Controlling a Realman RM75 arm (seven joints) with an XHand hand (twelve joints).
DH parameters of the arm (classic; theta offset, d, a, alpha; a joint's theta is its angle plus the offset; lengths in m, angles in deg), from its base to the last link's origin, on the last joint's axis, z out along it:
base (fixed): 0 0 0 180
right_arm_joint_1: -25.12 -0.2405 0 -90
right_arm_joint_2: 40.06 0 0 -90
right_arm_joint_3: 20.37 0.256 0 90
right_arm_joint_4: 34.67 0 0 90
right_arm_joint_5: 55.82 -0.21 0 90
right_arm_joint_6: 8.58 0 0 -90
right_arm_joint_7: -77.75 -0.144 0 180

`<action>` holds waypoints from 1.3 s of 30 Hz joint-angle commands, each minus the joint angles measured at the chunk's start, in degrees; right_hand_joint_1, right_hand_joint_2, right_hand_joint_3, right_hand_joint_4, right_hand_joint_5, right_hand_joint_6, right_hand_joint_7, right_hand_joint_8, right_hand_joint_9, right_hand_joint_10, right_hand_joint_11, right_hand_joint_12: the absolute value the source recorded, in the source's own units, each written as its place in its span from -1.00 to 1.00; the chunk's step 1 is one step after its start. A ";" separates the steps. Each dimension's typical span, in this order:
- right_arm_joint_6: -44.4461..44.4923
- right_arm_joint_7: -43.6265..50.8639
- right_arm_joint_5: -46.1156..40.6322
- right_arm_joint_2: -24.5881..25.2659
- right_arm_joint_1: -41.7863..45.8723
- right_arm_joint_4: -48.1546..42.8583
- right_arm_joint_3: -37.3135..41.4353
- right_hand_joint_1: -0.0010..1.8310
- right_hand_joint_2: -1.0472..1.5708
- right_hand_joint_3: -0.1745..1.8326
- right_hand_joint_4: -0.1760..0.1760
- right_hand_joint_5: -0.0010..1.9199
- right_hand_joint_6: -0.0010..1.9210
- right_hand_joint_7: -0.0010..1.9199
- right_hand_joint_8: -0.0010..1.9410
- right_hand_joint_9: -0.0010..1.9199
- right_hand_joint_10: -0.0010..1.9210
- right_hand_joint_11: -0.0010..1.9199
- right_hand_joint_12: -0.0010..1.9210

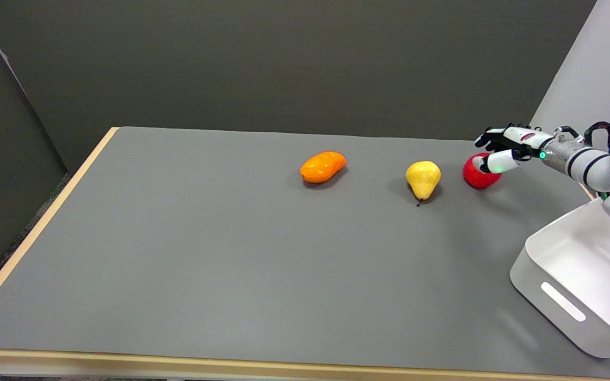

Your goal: Pick up tomato.

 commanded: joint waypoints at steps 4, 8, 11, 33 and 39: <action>2.49 -0.12 0.00 5.87 -5.60 -8.67 -9.17 -0.55 0.29 0.14 0.40 -0.72 -0.42 -0.61 -0.54 -0.67 -0.18 -0.84 0.29; 2.69 -0.15 0.00 6.23 -6.07 -9.19 -9.81 -0.55 0.29 0.14 0.41 -0.72 -0.42 -0.61 -0.54 -0.67 -0.18 -0.84 0.29; 2.69 -0.20 0.00 6.30 -6.08 -9.19 -9.81 -0.55 0.29 0.14 0.41 -0.72 -0.42 -0.61 -0.53 -0.66 -0.18 -0.84 0.29; 5.71 -0.20 -0.08 6.15 -4.28 -10.90 -9.25 -0.04 0.30 0.15 0.45 -0.68 -0.39 -0.56 -0.54 -0.60 -0.08 -0.77 0.42; 7.04 -0.20 -0.08 6.15 -4.28 -11.79 -9.25 0.08 0.38 0.11 0.60 -0.62 -0.15 -0.42 -0.35 -0.47 0.09 -0.67 0.51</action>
